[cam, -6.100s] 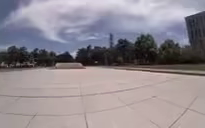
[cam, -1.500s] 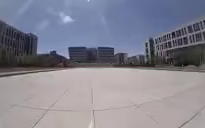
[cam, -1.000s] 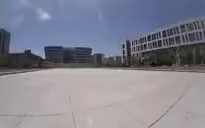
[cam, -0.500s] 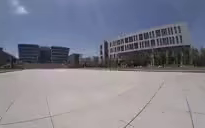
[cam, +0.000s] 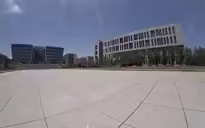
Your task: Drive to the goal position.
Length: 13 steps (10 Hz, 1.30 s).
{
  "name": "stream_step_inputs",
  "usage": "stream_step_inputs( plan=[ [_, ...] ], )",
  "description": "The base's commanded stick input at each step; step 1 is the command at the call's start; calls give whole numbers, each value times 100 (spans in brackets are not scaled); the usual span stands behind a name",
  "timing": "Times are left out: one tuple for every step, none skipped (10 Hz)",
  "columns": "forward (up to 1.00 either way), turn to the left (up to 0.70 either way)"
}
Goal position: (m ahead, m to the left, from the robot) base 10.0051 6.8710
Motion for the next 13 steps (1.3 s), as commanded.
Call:
stream_step_inputs(
  plan=[
    [100, 6],
    [100, 22],
    [100, 40],
    [100, 40],
    [100, 40],
    [100, 40],
    [100, 40],
    [100, 23],
    [100, 0],
    [100, 0],
    [100, 0],
    [100, 0],
    [100, 0]
  ],
)
